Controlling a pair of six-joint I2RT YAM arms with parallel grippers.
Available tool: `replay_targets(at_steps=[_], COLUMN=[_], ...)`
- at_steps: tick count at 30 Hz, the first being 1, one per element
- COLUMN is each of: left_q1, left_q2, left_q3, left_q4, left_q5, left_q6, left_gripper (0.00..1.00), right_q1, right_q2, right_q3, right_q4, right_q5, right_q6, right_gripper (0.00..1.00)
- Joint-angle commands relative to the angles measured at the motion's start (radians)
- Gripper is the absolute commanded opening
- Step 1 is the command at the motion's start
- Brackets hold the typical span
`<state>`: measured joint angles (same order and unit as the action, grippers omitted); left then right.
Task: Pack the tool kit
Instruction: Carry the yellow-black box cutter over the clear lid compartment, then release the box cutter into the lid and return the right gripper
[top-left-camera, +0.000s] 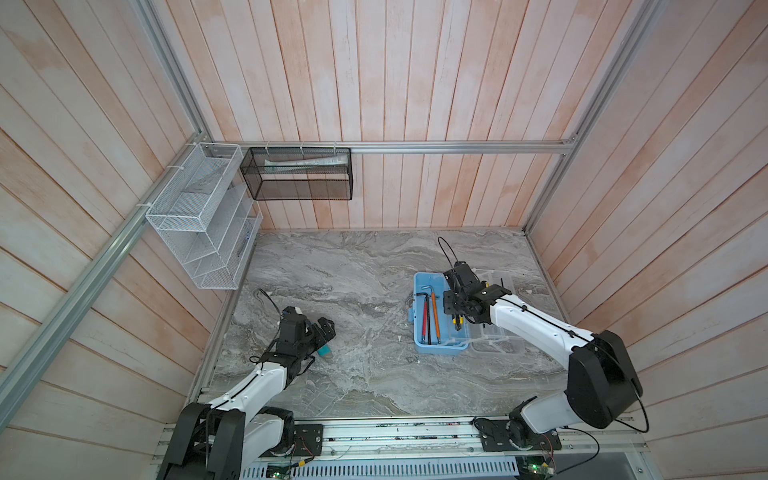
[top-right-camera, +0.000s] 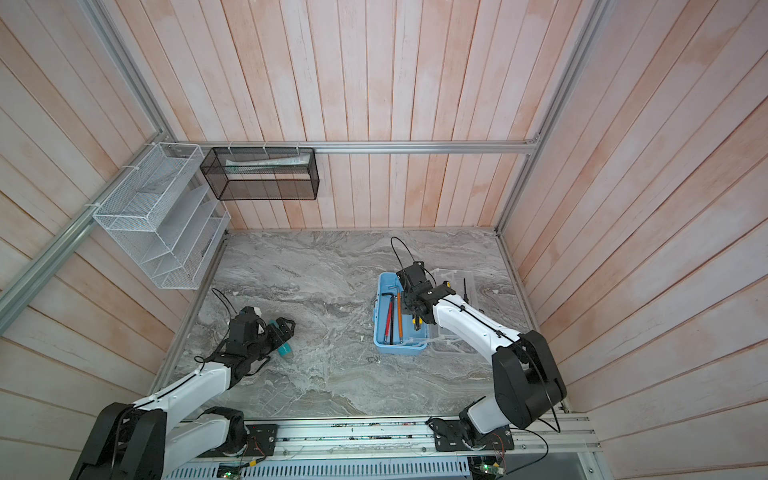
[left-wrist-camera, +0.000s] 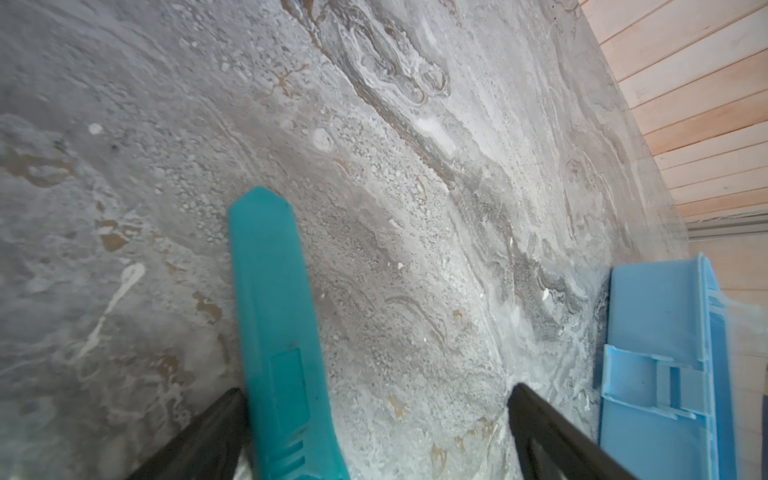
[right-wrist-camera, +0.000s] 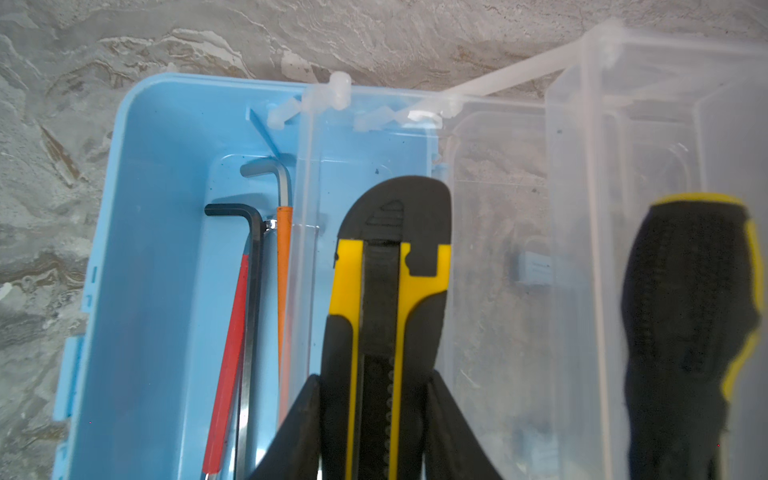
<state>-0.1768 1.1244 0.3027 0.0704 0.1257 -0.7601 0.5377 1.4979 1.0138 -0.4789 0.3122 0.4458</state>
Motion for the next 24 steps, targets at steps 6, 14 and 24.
replay_targets(at_steps=[6,14,24], left_q1=[-0.015,-0.002,0.186], left_q2=[0.003,-0.119,-0.290], left_q3=[0.033,0.104,0.148], left_q4=[-0.021,-0.235,-0.395], left_q5=[-0.049,-0.211,-0.213], left_q6=[-0.010,0.024,0.053], left_gripper=[1.00,1.00,1.00], right_q1=[0.001,0.131,0.419], right_q2=[0.032,0.050,0.376], right_q3=[0.087,0.199,0.406], right_q4=[-0.072,0.041,0.245], right_q5=[0.030,-0.055,-0.298], right_q6=[-0.031,-0.172,-0.236], right_gripper=[0.51,0.54,0.58])
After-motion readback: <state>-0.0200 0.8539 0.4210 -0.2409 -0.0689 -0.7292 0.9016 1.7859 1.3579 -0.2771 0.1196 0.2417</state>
